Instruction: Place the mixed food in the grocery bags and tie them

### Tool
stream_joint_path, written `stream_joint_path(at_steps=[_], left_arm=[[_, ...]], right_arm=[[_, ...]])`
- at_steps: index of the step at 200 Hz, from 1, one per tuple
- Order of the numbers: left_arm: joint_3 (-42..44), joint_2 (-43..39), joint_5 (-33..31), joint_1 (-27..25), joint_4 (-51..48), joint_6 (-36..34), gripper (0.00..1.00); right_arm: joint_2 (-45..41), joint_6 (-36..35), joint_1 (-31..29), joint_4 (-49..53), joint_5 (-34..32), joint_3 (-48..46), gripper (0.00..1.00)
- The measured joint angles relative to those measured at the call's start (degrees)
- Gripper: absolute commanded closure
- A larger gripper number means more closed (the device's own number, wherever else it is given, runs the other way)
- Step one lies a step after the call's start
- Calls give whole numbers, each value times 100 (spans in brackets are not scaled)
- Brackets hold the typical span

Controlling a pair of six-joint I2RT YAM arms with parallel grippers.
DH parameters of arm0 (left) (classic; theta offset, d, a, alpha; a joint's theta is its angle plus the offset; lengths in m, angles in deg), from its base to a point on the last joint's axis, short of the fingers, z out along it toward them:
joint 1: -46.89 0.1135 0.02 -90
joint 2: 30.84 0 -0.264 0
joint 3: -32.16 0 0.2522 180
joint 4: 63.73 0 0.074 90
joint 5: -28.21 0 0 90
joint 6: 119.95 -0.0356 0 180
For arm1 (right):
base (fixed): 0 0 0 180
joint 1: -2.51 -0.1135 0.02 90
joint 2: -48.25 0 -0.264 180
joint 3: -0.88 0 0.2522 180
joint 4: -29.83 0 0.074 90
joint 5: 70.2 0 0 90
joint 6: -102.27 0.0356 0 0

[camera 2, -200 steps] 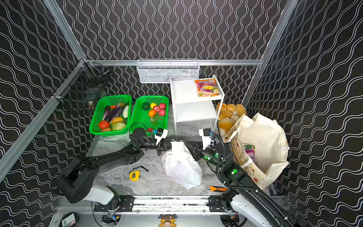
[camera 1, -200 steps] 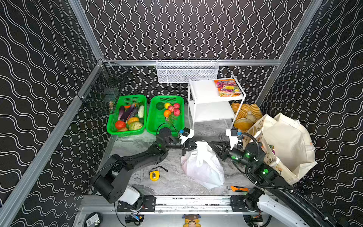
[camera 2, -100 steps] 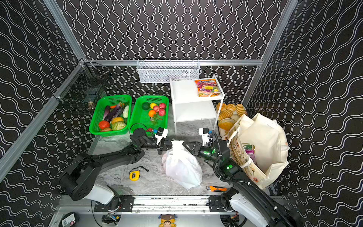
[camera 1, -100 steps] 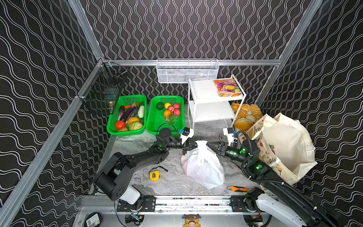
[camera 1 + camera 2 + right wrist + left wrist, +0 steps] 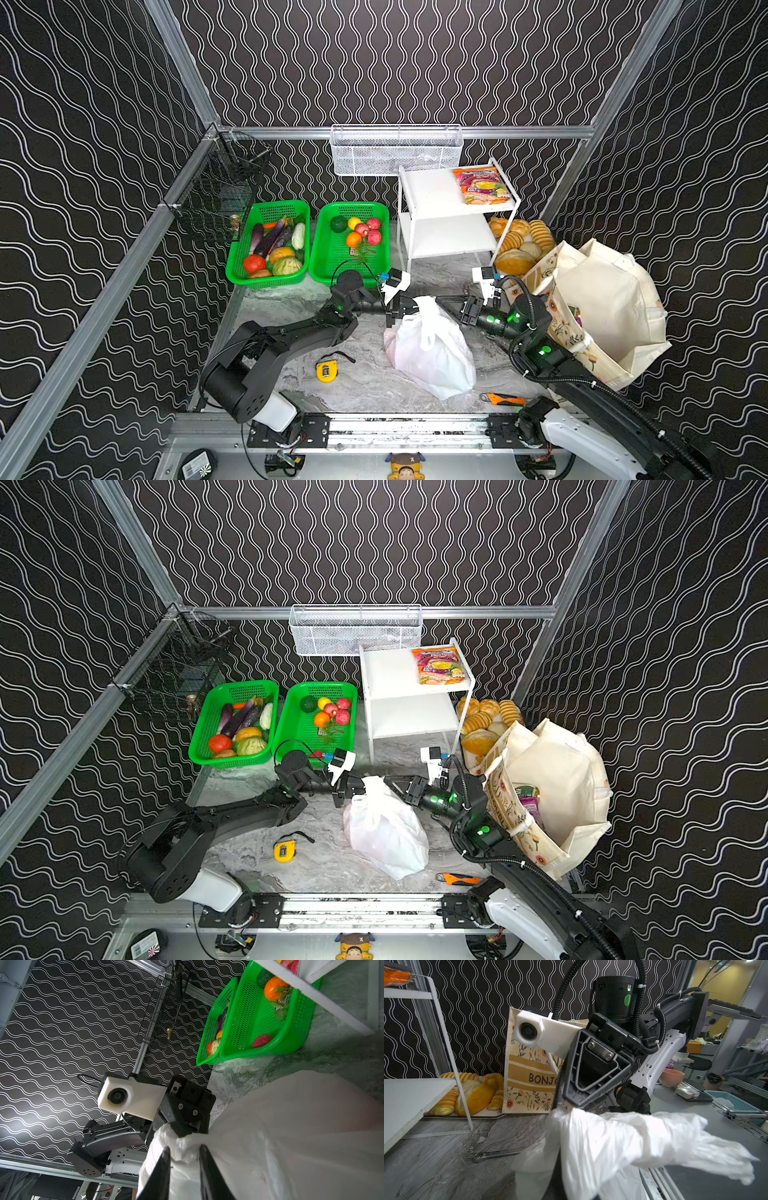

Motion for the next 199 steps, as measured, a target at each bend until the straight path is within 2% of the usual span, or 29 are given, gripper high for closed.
stream_joint_path(at_steps=[14, 28, 41, 82, 94, 121, 135, 152, 199], left_arm=[[-2, 0, 0, -2, -17, 0, 100], [-7, 0, 0, -11, -20, 0, 100], [-17, 0, 0, -11, -24, 0, 100], [-33, -7, -4, -11, -74, -17, 100], [-33, -26, -26, -13, -131, -28, 85], [-35, -129, -179, -13, -348, -160, 74], [-31, -256, -304, -13, -529, -254, 62], [42, -494, -444, -15, -763, -365, 62], [188, -1189, -717, -17, -1845, -929, 48]], right_arm=[[74, 57, 2, -76, 2, 0, 88], [116, 76, 2, -111, 2, 2, 90], [133, 74, 9, -105, 0, 13, 100], [-44, -39, 11, 35, -214, 22, 100], [-107, -173, 13, 162, -271, 31, 100], [-177, -459, 13, 380, -409, 35, 100], [-223, -595, 13, 450, -516, 35, 100], [-256, -699, 13, 472, -625, 35, 100], [-155, -841, 13, 426, -658, 37, 100]])
